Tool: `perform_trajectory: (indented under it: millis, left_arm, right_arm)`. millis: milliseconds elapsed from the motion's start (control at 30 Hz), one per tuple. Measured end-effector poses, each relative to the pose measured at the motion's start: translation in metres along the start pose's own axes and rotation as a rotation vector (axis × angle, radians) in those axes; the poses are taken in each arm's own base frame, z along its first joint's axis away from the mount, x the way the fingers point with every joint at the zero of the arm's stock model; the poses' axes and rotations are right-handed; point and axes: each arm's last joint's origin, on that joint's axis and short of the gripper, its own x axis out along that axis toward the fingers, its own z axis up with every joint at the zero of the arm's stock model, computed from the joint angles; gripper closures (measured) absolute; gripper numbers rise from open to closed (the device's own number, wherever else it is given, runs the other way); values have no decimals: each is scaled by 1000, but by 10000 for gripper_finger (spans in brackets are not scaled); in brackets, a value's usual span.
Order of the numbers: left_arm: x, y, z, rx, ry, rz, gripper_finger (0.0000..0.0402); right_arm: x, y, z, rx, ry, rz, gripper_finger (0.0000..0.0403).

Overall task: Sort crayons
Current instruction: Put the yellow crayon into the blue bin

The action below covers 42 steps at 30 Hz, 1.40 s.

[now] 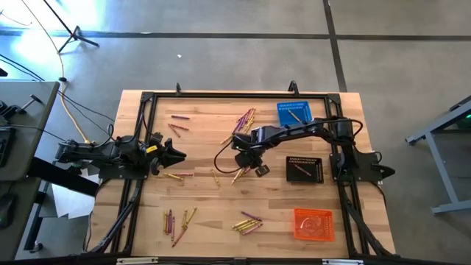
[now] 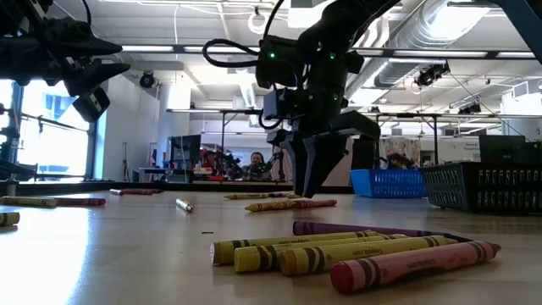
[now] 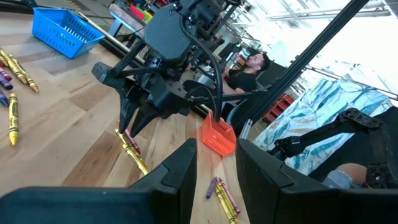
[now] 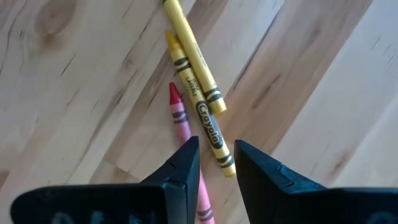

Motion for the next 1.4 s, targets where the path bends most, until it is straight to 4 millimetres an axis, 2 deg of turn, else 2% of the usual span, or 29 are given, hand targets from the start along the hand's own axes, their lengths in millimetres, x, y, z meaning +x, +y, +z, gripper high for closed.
perform_trajectory:
  millis: [600, 700, 900, 1133, 1267, 1400]
  left_arm:
    - [0, 0, 0, 0, 0, 0, 302]
    - [0, 0, 0, 0, 0, 1, 302]
    - [0, 0, 0, 0, 0, 1, 302]
    - [0, 0, 0, 0, 0, 0, 302]
    - [0, 0, 0, 0, 0, 1, 302]
    - [0, 0, 0, 0, 0, 1, 302]
  right_arm:
    - [13, -2, -1, 4, 15, 14, 318]
    - [13, -1, -2, 14, 18, 17, 333]
    - [12, 0, -5, 23, 46, 35, 391]
    - [12, 1, -6, 26, 59, 45, 383]
    - [5, 0, -11, 36, 82, 49, 393]
    - [-18, -6, -20, 85, 116, 49, 397]
